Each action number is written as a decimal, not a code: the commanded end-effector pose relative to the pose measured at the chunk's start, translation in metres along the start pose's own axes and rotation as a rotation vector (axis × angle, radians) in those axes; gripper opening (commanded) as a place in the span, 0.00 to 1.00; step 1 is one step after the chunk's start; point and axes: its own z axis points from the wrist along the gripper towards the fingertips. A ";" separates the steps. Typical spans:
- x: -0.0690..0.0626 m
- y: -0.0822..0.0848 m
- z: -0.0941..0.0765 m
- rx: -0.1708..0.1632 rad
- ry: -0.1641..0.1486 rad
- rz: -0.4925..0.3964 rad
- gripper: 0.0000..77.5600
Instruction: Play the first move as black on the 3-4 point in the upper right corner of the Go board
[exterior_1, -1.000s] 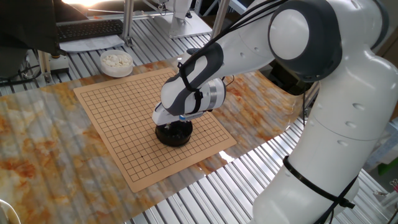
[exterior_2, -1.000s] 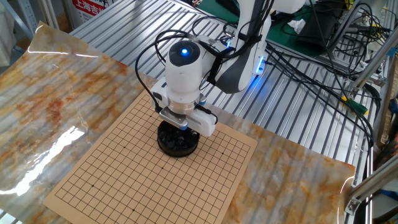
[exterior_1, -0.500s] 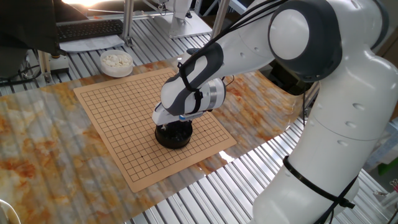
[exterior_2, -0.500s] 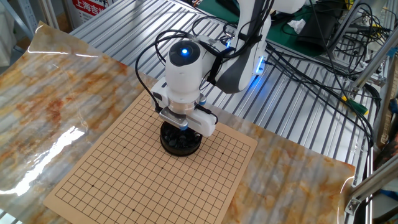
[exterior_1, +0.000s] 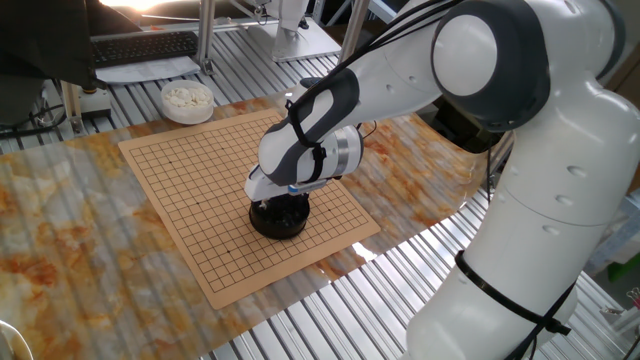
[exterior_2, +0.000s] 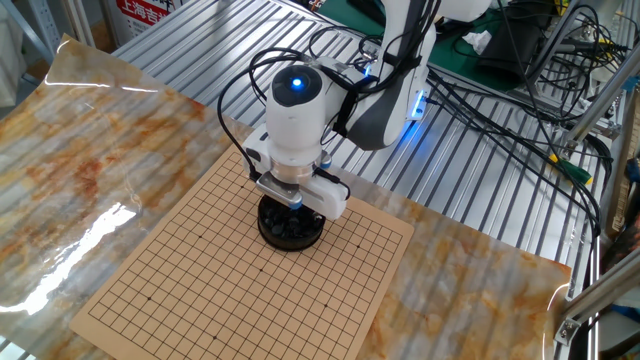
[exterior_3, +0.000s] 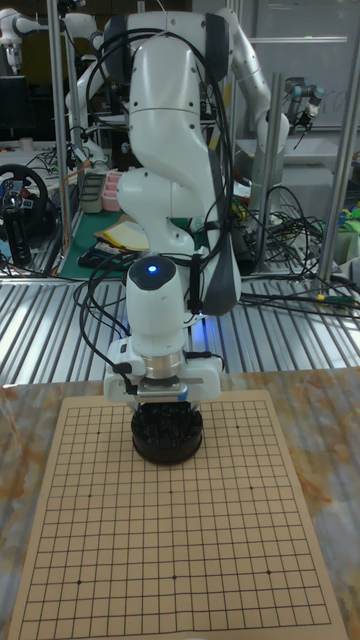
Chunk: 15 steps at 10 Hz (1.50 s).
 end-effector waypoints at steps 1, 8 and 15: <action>0.002 0.001 0.003 -0.002 -0.010 0.007 1.00; 0.002 0.001 0.002 0.016 -0.008 -0.001 0.02; 0.002 0.001 0.002 0.016 -0.008 -0.001 0.02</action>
